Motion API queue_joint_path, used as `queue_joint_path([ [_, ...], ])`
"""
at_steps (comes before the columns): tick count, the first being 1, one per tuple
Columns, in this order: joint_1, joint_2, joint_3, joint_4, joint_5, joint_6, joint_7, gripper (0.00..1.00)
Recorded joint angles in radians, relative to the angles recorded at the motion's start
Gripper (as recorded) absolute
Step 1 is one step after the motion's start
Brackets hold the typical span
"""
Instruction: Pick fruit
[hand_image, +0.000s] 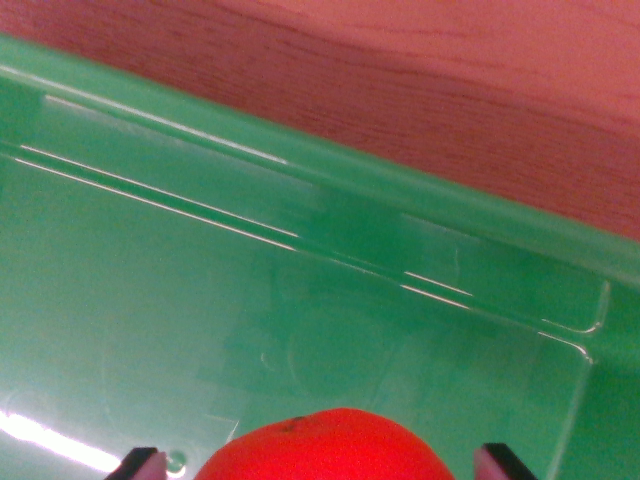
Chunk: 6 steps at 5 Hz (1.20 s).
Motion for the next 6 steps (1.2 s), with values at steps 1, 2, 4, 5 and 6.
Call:
queue_joint_path([
  [1,0.0000,0.000,0.000,0.000,0.0000,0.000,0.000,1.00],
  [2,0.0008,-0.018,-0.001,0.032,-0.0026,0.049,0.002,1.00],
  [4,0.0015,-0.034,-0.001,0.063,-0.0051,0.097,0.004,1.00],
  [5,0.0015,-0.034,-0.001,0.063,-0.0051,0.097,0.004,1.00],
  [6,0.0022,-0.051,-0.002,0.093,-0.0076,0.144,0.006,1.00],
])
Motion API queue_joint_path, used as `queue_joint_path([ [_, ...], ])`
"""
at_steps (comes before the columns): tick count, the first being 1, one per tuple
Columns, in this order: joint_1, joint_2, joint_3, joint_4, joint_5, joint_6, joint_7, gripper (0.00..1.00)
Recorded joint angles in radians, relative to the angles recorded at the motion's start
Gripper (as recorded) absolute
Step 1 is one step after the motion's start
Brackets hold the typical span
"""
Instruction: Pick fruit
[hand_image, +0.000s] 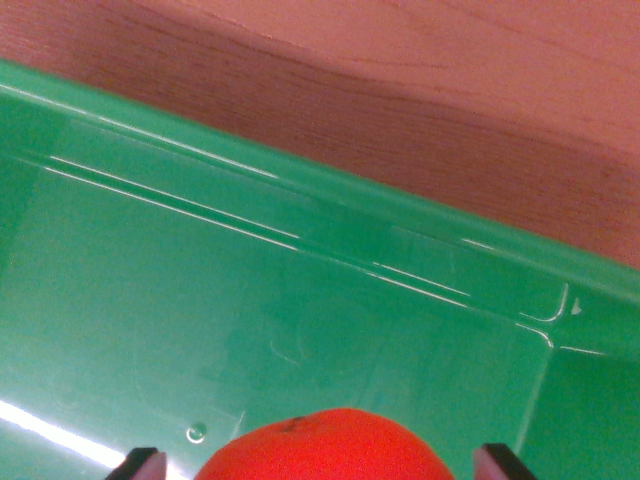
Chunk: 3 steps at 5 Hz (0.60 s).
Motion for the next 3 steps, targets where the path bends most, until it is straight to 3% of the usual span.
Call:
queue_joint_path([
  [1,0.0000,0.000,0.000,0.000,0.0000,0.000,0.000,1.00],
  [2,0.0007,-0.016,-0.001,0.029,-0.0023,0.044,0.002,1.00],
  [3,0.0007,-0.016,-0.001,0.029,-0.0023,0.044,0.002,1.00],
])
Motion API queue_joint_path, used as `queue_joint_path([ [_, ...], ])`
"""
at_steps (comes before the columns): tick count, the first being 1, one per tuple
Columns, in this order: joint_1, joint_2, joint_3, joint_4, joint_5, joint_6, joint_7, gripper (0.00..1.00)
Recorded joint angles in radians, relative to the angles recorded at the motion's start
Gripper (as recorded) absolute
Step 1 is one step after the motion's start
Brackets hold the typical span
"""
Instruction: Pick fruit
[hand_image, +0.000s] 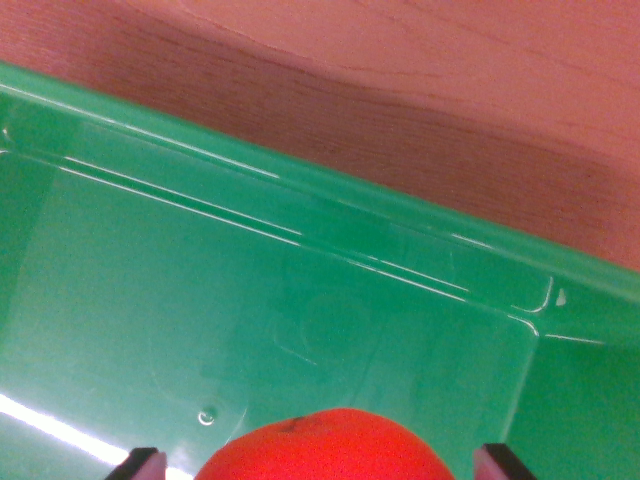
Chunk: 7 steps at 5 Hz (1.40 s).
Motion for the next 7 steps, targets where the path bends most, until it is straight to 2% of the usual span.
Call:
queue_joint_path([
  [1,0.0007,-0.016,-0.001,0.029,-0.0024,0.045,0.002,1.00],
  [2,0.0007,-0.016,-0.001,0.029,-0.0024,0.045,0.002,1.00],
  [3,0.0013,-0.031,-0.001,0.057,-0.0046,0.088,0.004,1.00],
  [4,0.0013,-0.031,-0.001,0.057,-0.0046,0.088,0.004,1.00],
  [5,0.0020,-0.045,-0.002,0.083,-0.0068,0.128,0.005,1.00],
  [6,0.0020,-0.045,-0.002,0.083,-0.0068,0.128,0.005,1.00],
  [7,0.0025,-0.058,-0.002,0.106,-0.0087,0.164,0.007,1.00],
])
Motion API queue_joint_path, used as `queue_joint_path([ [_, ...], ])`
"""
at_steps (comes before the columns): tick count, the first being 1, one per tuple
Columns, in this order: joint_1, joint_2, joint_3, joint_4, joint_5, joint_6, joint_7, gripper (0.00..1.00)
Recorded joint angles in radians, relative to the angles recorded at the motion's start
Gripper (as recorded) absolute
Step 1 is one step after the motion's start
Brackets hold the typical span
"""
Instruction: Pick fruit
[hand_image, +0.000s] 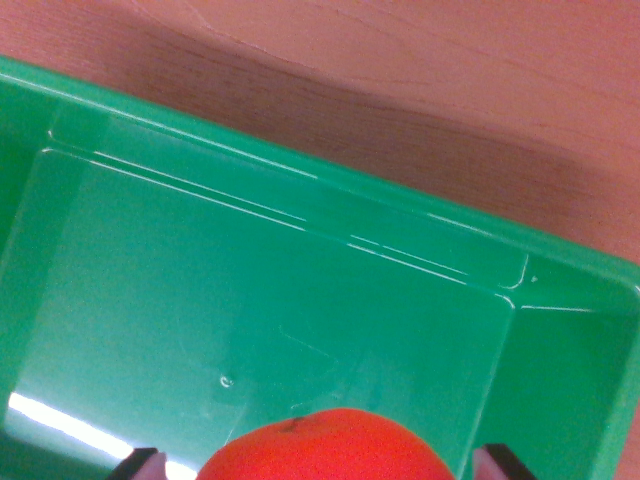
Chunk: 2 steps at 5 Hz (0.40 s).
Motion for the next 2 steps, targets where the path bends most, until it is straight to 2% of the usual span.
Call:
queue_joint_path([
  [1,0.0000,0.000,0.000,0.000,0.0000,0.000,0.000,1.00],
  [2,0.0005,-0.012,0.000,0.022,-0.0018,0.034,0.001,1.00],
])
